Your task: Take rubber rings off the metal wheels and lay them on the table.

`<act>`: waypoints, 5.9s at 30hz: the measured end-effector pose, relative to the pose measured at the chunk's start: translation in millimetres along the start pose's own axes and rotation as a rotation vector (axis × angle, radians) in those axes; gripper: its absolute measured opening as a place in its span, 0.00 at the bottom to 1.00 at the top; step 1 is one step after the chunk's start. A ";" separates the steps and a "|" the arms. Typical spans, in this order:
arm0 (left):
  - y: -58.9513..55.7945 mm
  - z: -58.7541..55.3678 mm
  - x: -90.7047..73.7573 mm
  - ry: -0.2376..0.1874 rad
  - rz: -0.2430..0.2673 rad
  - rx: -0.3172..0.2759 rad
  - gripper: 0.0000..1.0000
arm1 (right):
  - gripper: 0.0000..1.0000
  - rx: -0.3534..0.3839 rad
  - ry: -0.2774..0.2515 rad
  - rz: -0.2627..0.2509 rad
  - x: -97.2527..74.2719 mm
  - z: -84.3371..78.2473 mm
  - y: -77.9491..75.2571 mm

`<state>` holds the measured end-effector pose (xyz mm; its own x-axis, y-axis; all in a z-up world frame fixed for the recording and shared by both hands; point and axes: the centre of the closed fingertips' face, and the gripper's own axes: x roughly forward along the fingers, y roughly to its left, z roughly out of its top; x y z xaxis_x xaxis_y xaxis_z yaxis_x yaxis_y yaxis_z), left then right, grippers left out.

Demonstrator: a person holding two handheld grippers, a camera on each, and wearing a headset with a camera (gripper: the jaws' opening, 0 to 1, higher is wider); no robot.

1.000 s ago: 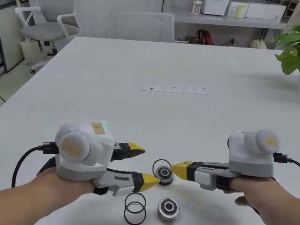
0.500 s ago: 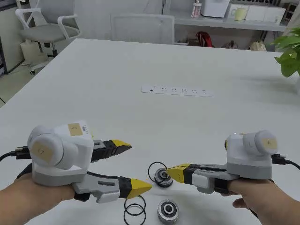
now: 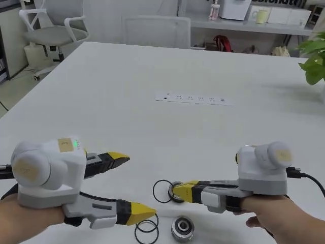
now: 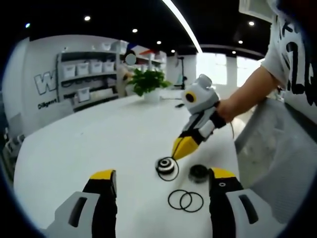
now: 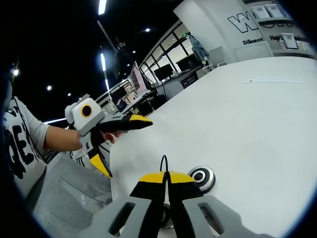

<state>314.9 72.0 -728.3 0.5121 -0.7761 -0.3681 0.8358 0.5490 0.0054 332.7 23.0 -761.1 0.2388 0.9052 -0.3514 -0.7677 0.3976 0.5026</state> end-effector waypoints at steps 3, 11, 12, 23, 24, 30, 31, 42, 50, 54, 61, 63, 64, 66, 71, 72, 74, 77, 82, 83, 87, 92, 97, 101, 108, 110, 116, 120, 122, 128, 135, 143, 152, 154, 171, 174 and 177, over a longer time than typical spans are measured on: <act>-0.3 -2.1 -4.0 0.004 0.003 0.000 0.80 | 0.00 0.001 0.013 0.010 2.9 -3.1 2.8; 0.7 -7.0 -13.2 0.015 0.011 -0.003 0.82 | 0.00 -0.003 0.046 0.037 12.2 -11.4 12.8; 1.2 -7.6 -14.3 0.017 0.014 -0.002 0.82 | 0.00 -0.004 0.053 0.040 14.2 -13.1 14.2; 3.5 -11.5 -20.9 0.022 0.031 -0.009 0.82 | 0.00 -0.015 0.094 0.055 28.8 -23.7 22.4; 3.6 -12.3 -21.5 0.024 0.032 -0.010 0.82 | 0.00 -0.017 0.097 0.054 29.8 -24.9 22.8; 3.4 -15.1 -23.6 0.031 0.037 -0.013 0.81 | 0.00 -0.030 0.119 0.029 30.9 -30.8 18.6; 3.5 -15.6 -23.7 0.033 0.038 -0.013 0.81 | 0.00 -0.031 0.121 0.024 31.0 -31.2 17.7; 3.1 -17.4 -25.4 0.042 0.040 -0.008 0.81 | 0.00 -0.106 0.145 -0.035 31.3 -35.8 8.3; 3.6 -19.1 -24.8 0.052 0.038 -0.006 0.81 | 0.07 -0.145 0.159 -0.047 30.6 -37.8 5.4; 3.8 -19.7 -24.1 0.055 0.036 -0.006 0.81 | 0.13 -0.163 0.163 -0.050 29.4 -39.2 4.8; 4.1 -16.9 -22.3 0.057 0.031 0.001 0.80 | 0.18 -0.181 0.133 -0.035 26.0 -29.5 10.2; 4.7 -15.5 -21.5 0.055 0.031 0.002 0.80 | 0.19 -0.182 0.120 -0.037 24.2 -25.0 9.4; 5.0 -15.1 -21.1 0.055 0.031 0.002 0.80 | 0.19 -0.182 0.113 -0.040 23.2 -23.0 8.5; 5.0 -14.1 -19.7 0.055 0.028 0.004 0.80 | 0.20 -0.182 0.106 -0.046 20.6 -19.6 6.2; 7.3 -10.3 -16.0 0.052 0.030 0.004 0.79 | 0.20 -0.182 0.076 -0.064 12.8 -10.8 -0.1; 7.9 -9.6 -15.4 0.050 0.030 0.003 0.79 | 0.21 -0.183 0.074 -0.066 11.5 -9.7 -0.8; 8.8 -8.1 -13.3 0.051 0.028 0.007 0.78 | 0.21 -0.182 0.066 -0.068 8.5 -6.8 -2.4; 10.1 -6.0 -8.9 0.051 0.022 0.008 0.78 | 0.21 -0.191 0.055 -0.080 2.9 -2.3 -7.6; 10.5 -4.0 -0.6 0.053 0.014 0.009 0.77 | 0.22 -0.201 0.042 -0.105 -6.3 1.9 -17.5; 10.4 -3.7 0.9 0.054 0.011 0.008 0.76 | 0.22 -0.203 0.043 -0.108 -7.7 2.1 -19.0; 10.4 -1.4 7.8 0.057 0.001 0.016 0.76 | 0.22 -0.207 0.040 -0.122 -13.4 2.6 -25.5; 12.3 2.7 18.3 0.058 -0.009 0.026 0.75 | 0.22 -0.232 0.051 -0.140 -17.7 0.0 -32.3; 13.2 2.0 28.5 0.066 -0.026 0.031 0.72 | 0.22 -0.265 0.061 -0.147 -20.1 -3.1 -36.9; 12.5 -0.2 33.9 0.076 -0.033 0.033 0.69 | 0.21 -0.304 0.071 -0.153 -20.7 -6.1 -39.7; 14.6 -8.7 42.0 0.098 -0.042 0.026 0.66 | 0.22 -0.325 0.091 -0.154 -19.9 -13.4 -44.5; 15.5 -12.2 44.4 0.108 -0.041 0.027 0.63 | 0.21 -0.338 0.107 -0.155 -19.4 -16.8 -46.8; 14.0 -17.9 52.0 0.119 -0.047 0.004 0.63 | 0.21 -0.336 0.125 -0.151 -18.0 -23.1 -50.1; 12.7 -20.8 57.9 0.128 -0.053 -0.003 0.62 | 0.21 -0.335 0.129 -0.146 -16.1 -25.2 -50.6; 12.4 -22.3 61.1 0.131 -0.056 -0.006 0.61 | 0.21 -0.338 0.130 -0.141 -14.9 -25.7 -49.9; 7.7 -25.6 68.9 0.142 -0.072 -0.014 0.58 | 0.19 -0.341 0.132 -0.136 -11.4 -26.6 -50.7; 2.5 -25.7 77.4 0.144 -0.092 -0.028 0.55 | 0.19 -0.336 0.133 -0.124 -8.3 -28.8 -50.9; -4.6 -23.4 85.8 0.142 -0.117 -0.026 0.46 | 0.17 -0.334 0.130 -0.117 -6.2 -30.2 -50.9; -7.0 -22.4 94.9 0.149 -0.129 -0.015 0.34 | 0.15 -0.332 0.120 -0.116 -6.1 -30.5 -50.2; -7.0 -22.5 96.6 0.152 -0.132 -0.009 0.31 | 0.15 -0.331 0.119 -0.116 -6.1 -30.5 -50.2; -8.9 -27.1 103.6 0.176 -0.131 0.041 0.20 | 0.15 -0.325 0.109 -0.119 -5.8 -30.1 -50.2; -9.1 -27.2 103.3 0.178 -0.130 0.049 0.20 | 0.14 -0.323 0.108 -0.120 -5.7 -30.0 -50.1; -7.6 -26.7 103.2 0.169 -0.125 0.009 0.19 | 0.14 -0.315 0.104 -0.122 -5.7 -29.9 -51.3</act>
<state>356.2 -4.0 -791.1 0.3647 -0.7743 -0.5171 0.8928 0.4485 -0.0420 353.0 -7.0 -808.6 0.2904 0.8274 -0.4807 -0.8869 0.4213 0.1894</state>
